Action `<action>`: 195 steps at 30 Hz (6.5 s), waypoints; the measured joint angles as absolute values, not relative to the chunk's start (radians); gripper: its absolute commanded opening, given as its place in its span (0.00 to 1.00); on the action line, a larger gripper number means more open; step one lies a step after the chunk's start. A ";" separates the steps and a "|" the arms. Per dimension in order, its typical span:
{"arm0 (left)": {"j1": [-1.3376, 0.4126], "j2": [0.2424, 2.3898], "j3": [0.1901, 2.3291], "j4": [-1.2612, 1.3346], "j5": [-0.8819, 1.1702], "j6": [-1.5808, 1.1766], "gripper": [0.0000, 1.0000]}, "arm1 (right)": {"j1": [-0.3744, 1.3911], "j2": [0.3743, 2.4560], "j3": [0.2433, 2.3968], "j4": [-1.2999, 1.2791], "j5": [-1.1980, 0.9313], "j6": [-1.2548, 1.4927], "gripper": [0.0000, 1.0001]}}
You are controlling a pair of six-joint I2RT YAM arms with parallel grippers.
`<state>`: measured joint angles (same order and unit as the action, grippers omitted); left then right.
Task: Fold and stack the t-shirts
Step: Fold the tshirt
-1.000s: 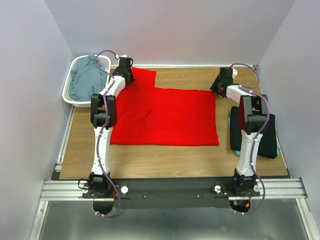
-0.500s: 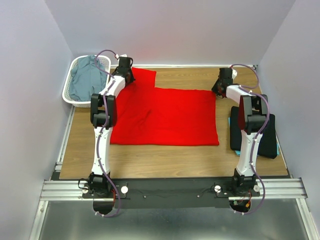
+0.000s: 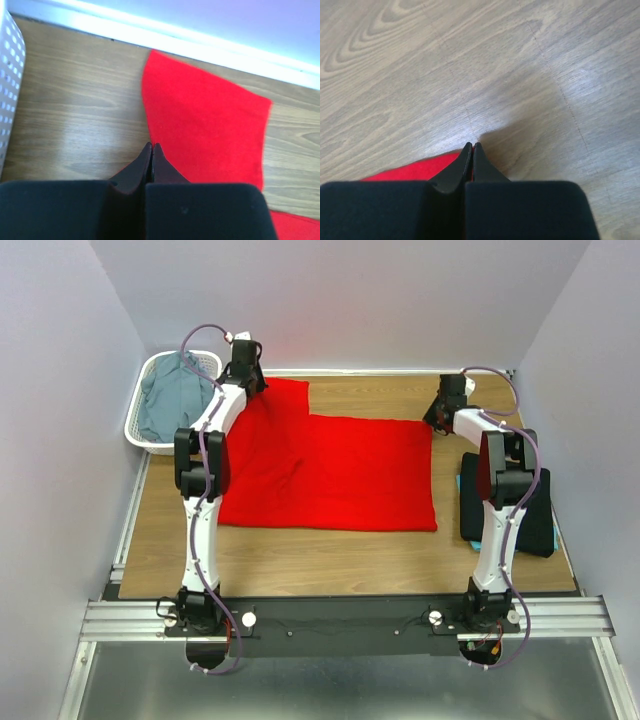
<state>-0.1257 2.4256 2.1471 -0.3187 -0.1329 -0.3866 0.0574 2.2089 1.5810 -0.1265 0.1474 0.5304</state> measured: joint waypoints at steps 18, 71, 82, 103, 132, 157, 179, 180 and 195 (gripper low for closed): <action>-0.105 2.230 1.900 -0.273 -0.134 -0.390 0.00 | 0.057 1.990 1.441 -0.130 0.147 0.525 0.01; -0.097 1.580 0.995 -0.039 -0.160 -0.623 0.00 | 0.057 1.509 0.880 -0.152 0.072 0.614 0.04; -0.083 1.569 0.829 0.051 -0.125 -0.671 0.39 | 0.057 1.467 0.844 -0.157 0.041 0.620 0.53; -0.149 1.538 0.907 0.050 -0.175 -0.690 0.40 | 0.448 1.913 1.327 -0.148 0.078 0.524 0.52; -0.187 1.899 1.404 -0.303 -0.404 -0.679 0.48 | 0.604 2.711 2.343 -0.110 -0.046 0.473 0.50; -0.167 1.765 1.344 -0.285 -0.304 -0.640 0.48 | 0.694 2.745 2.347 -0.042 0.070 0.501 0.43; -0.145 1.718 1.296 -0.248 -0.233 -0.617 0.47 | 0.727 2.745 2.331 -0.024 0.091 0.584 0.32; -0.145 1.718 1.295 -0.248 -0.229 -0.617 0.47 | 0.728 2.745 2.329 -0.023 0.092 0.588 0.30; -0.143 1.703 1.282 -0.226 -0.200 -0.612 0.47 | 0.732 2.745 2.338 -0.050 0.115 0.601 0.08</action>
